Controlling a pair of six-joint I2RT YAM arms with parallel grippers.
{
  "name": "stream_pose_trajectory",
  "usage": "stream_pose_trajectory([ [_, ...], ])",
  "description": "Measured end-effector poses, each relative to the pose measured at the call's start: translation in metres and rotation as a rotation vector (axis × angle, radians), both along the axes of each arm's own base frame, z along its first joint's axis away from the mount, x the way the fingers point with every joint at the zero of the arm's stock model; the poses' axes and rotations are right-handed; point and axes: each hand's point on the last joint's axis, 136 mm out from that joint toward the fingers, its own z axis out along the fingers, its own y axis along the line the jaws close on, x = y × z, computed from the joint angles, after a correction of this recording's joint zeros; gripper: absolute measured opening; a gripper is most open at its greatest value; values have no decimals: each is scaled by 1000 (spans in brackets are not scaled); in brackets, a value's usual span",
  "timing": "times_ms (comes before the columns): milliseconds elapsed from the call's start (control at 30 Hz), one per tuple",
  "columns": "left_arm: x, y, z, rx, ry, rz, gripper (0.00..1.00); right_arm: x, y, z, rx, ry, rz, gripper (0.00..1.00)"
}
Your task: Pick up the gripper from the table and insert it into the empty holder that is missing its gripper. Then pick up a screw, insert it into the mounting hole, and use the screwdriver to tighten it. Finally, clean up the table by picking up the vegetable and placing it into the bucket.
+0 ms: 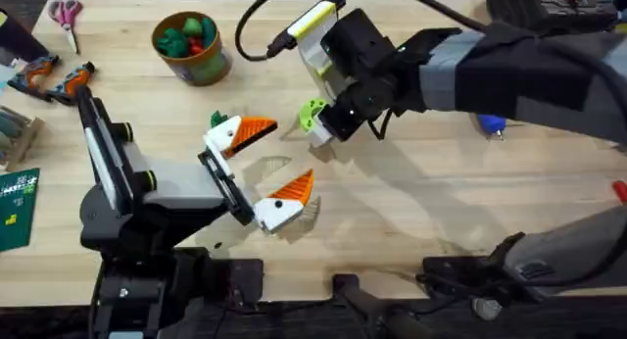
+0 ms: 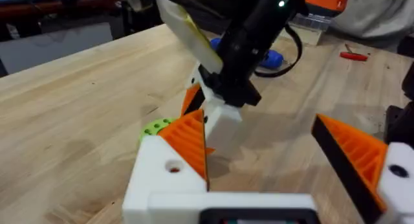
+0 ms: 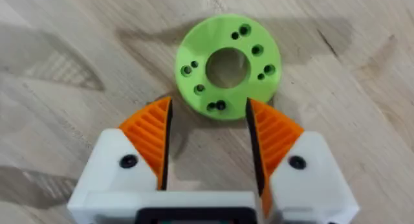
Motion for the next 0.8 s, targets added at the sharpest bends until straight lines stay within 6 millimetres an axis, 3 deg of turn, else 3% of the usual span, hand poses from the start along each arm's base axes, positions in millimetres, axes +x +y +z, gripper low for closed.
stream_pose_trajectory([
  [267,0,0,0,0,0,0,985,5,4,1,14,-18,0,544],
  [333,0,0,0,0,0,0,986,5,4,1,15,-18,-1,486],
  [800,0,0,0,0,0,0,986,5,4,-3,10,-13,0,474],
])
